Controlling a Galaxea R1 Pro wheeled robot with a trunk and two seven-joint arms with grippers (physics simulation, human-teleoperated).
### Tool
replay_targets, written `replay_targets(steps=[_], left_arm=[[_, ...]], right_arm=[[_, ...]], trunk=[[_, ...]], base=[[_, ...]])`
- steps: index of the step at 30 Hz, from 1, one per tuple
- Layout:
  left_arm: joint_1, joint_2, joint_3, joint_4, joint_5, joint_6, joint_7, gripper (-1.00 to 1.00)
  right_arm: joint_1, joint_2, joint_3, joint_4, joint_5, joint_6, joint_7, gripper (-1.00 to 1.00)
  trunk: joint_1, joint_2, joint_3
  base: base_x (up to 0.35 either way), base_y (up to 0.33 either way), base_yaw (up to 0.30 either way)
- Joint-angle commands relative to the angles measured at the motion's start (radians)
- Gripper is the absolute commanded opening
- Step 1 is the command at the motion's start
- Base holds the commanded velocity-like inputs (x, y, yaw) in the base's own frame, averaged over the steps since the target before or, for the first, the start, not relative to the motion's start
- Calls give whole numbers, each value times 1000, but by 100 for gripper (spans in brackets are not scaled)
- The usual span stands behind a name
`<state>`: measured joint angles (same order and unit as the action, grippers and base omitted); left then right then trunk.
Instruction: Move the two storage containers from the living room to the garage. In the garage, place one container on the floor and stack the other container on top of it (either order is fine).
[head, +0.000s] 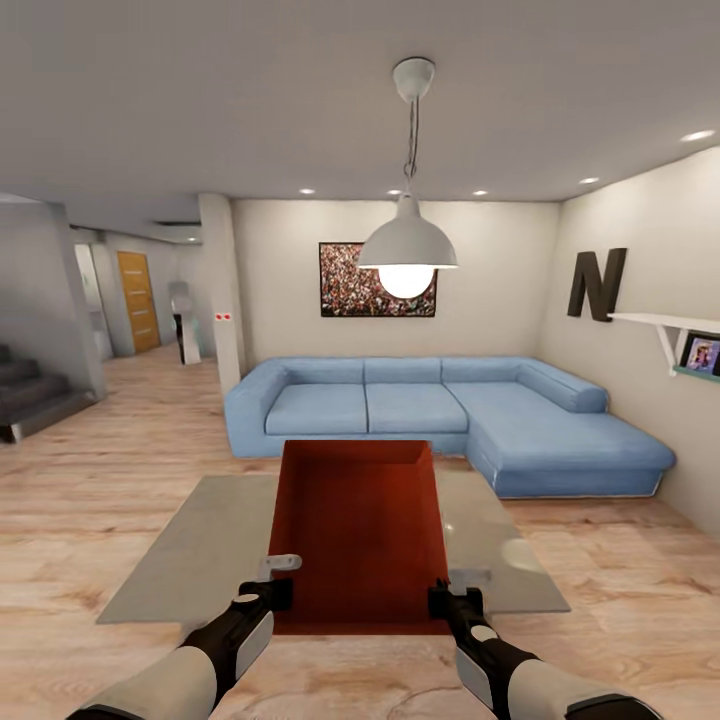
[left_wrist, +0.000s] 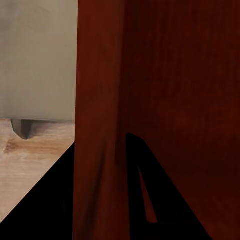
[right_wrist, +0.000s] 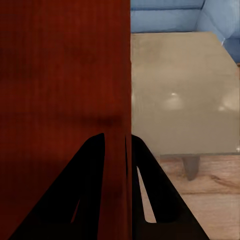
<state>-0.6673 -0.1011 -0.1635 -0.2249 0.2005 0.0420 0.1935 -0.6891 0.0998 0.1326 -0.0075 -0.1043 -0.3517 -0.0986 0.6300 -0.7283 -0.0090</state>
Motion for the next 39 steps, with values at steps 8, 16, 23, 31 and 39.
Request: replay_targets(steps=[8,16,23,31,39], left_arm=[[-2,10,78,-5,-13,-56,15,-100],[-2,11,78,-5,-13,-56,15,-100],[-2,11,78,-4,-13,-56,15,-100],[-2,11,78,-6,-13,-56,15,-100],[-2,11,78,-7,-13,-56,15,-100]], right_arm=[[0,0,-8,7,-16,-5,0,-100],[0,0,-8,7,-16,-5,0,-100],[0,0,-8,7,-15,-5,0,-100],[0,-2,-8,7,-15,-5,0,-100],[0,-1,-8,7,-17,-4,0,-100]], trunk=[[0,-1,4],[0,-1,9],[0,-1,14],[0,-1,17],[0,-1,17]], base=[[0,0,290],[0,0,290],[0,0,290],[0,0,232],[0,0,33]])
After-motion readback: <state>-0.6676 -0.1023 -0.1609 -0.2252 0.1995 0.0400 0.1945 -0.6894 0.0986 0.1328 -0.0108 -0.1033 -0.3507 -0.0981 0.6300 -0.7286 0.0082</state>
